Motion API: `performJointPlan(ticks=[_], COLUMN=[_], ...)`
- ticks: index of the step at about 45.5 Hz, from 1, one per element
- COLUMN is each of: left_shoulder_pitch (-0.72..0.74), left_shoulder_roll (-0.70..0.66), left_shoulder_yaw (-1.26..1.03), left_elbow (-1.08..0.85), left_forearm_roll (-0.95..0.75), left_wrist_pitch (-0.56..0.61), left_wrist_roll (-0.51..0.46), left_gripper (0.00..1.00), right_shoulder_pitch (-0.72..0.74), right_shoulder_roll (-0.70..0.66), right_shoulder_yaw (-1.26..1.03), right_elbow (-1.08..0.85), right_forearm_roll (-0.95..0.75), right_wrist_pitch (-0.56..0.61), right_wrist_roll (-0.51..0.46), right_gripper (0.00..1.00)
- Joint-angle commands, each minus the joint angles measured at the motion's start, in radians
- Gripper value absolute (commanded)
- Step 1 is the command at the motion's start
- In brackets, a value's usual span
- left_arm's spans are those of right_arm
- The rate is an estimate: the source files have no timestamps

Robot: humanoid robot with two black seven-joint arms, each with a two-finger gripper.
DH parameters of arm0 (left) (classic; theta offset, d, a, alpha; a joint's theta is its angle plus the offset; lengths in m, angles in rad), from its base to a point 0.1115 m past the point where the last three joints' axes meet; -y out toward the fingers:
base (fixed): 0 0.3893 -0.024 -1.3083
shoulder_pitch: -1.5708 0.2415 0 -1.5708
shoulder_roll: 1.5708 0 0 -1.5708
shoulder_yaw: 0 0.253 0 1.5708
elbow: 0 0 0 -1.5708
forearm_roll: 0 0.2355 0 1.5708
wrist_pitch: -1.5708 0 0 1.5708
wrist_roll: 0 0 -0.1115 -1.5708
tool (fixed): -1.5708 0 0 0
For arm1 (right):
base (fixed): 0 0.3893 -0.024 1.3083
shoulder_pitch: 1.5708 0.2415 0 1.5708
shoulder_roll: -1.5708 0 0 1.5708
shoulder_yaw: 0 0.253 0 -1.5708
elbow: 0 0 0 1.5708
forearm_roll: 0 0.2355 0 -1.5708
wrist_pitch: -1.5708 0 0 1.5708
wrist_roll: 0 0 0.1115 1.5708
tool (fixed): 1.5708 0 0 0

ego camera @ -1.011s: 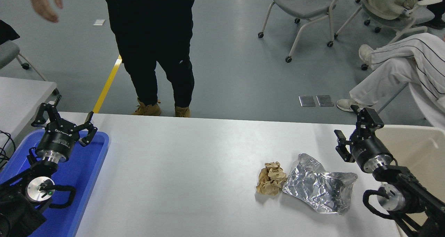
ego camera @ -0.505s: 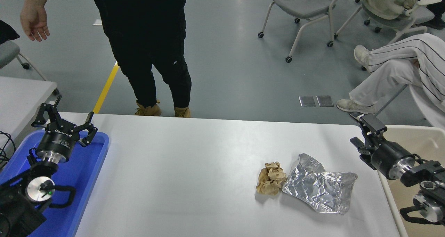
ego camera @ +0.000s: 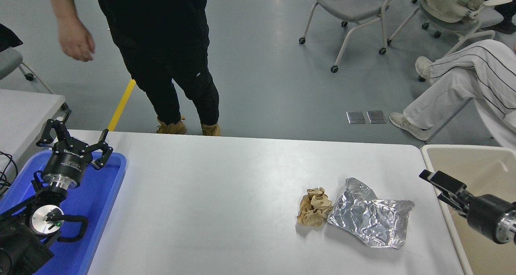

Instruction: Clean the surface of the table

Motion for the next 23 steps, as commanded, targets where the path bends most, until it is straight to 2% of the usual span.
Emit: performJointPlan(ticks=[1, 11, 23], left_shoulder_pitch=[0.0, 0.0, 0.0], left_shoulder_roll=[0.0, 0.0, 0.0], left_shoulder_yaw=[0.0, 0.0, 0.0], left_elbow=[0.001, 0.001, 0.0], left_forearm_roll=[0.0, 0.0, 0.0], left_wrist_pitch=[0.0, 0.0, 0.0], left_wrist_roll=[0.0, 0.0, 0.0], left_gripper=[1.0, 1.0, 1.0], right_shoulder_pitch=[0.0, 0.003, 0.028], right_shoulder_roll=[-0.025, 0.035, 0.13], right_shoulder_yaw=[-0.074, -0.148, -0.156], right_elbow=[0.013, -0.007, -0.131], right_forearm_roll=[-0.119, -0.156, -0.161], right_wrist_pitch=[-0.001, -0.009, -0.01], right_wrist_roll=[-0.005, -0.006, -0.006], right_gripper=[1.0, 1.0, 1.0])
